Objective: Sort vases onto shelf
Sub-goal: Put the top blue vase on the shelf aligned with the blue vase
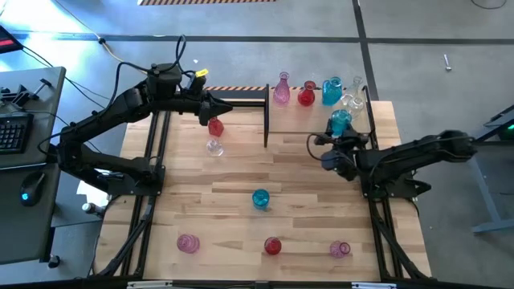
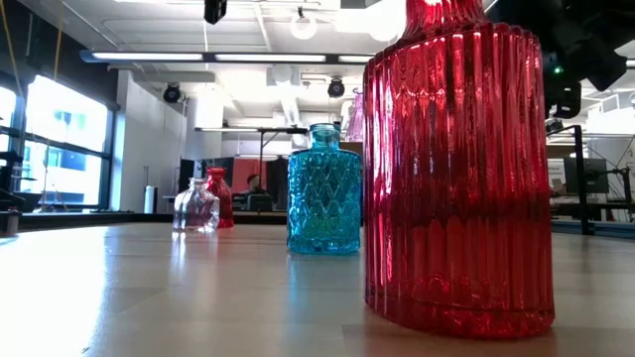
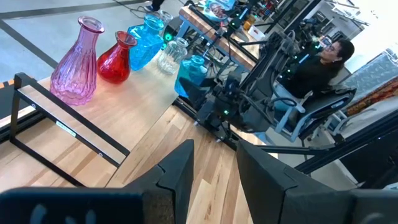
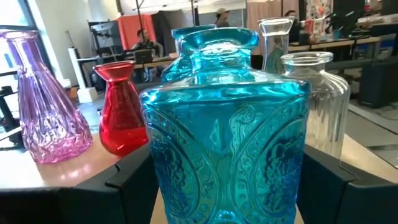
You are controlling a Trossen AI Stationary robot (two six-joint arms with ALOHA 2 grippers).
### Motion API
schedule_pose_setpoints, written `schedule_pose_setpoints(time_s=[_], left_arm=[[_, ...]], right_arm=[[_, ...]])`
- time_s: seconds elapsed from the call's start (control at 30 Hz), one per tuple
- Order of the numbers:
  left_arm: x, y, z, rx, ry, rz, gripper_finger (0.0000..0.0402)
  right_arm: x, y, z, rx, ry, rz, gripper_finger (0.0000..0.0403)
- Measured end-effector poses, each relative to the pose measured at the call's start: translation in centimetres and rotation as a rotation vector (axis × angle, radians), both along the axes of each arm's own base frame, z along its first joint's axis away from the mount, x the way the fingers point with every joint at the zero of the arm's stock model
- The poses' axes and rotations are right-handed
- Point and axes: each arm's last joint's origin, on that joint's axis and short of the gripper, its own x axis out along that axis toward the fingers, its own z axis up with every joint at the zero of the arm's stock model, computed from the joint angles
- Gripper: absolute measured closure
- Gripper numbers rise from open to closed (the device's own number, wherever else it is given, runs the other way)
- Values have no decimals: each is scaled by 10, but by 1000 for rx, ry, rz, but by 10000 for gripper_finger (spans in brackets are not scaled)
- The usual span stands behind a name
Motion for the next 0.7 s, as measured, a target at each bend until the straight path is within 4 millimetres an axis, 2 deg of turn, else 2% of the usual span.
schedule_pose_setpoints(time_s=[0.37,0.7], left_arm=[[0,0,0,0,0,0,289],[0,0,0,0,0,0,289]], right_arm=[[11,-10,-11,1,-2,-54,132],[12,-26,-14,25,-9,-100,132]])
